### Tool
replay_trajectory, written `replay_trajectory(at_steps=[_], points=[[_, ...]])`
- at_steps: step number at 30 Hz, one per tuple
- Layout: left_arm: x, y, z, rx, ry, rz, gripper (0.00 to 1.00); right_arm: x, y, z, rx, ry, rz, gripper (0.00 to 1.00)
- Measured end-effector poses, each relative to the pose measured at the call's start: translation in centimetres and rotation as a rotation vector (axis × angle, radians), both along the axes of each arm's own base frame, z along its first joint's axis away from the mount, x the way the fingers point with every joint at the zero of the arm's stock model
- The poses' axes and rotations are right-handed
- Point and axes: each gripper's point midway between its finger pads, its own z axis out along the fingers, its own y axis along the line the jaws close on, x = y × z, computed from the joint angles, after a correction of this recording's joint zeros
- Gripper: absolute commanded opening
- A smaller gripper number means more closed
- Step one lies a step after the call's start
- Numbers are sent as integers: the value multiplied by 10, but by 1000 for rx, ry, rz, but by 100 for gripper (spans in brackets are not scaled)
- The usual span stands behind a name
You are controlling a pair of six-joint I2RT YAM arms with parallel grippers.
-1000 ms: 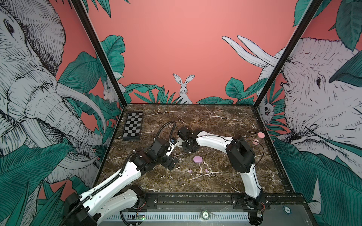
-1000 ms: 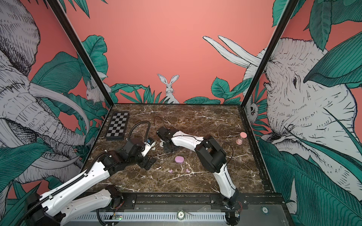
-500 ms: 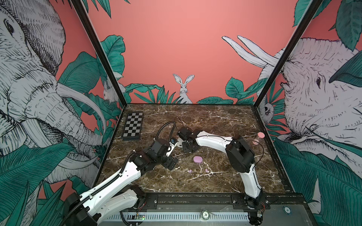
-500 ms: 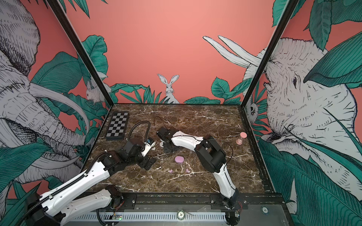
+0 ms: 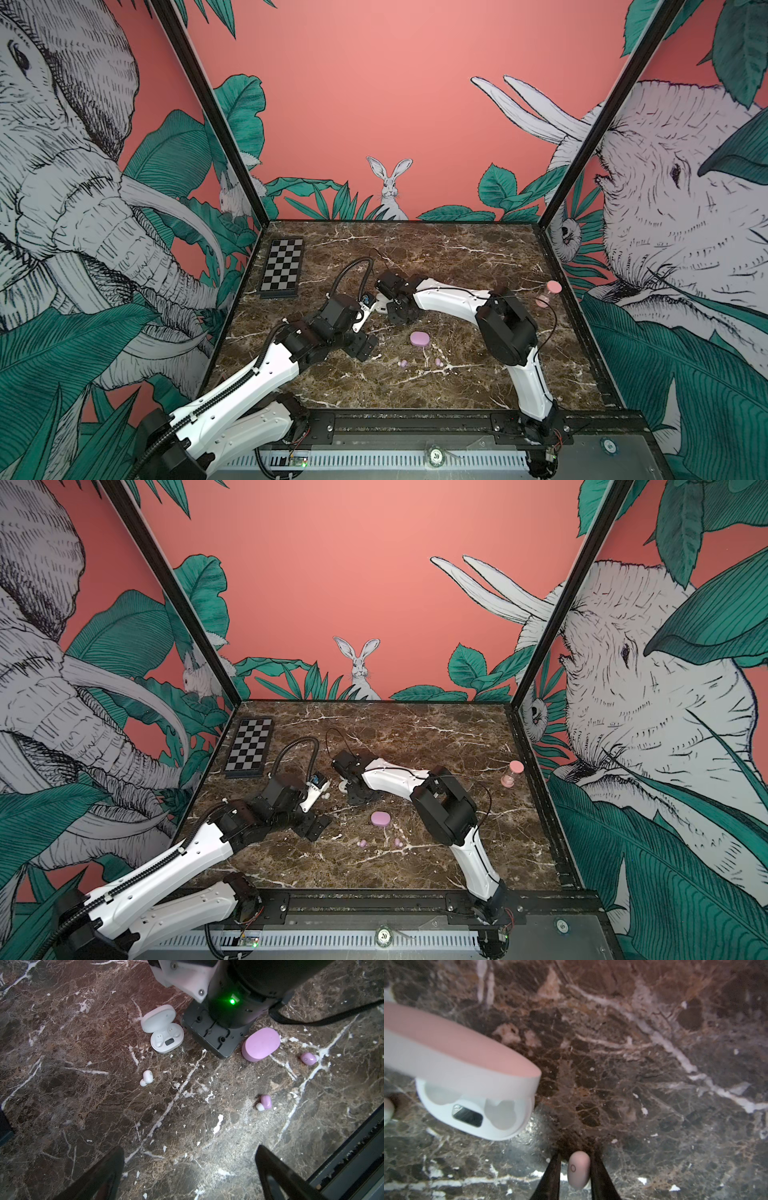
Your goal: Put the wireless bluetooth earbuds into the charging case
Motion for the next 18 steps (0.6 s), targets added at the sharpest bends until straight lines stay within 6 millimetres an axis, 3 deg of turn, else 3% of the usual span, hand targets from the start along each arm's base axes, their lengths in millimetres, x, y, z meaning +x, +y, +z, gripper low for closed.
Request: replay_trajectory(at_steps=[18], points=[[0,0,0,0,0,0,99,3,-4,0,-34,-12,6,22]])
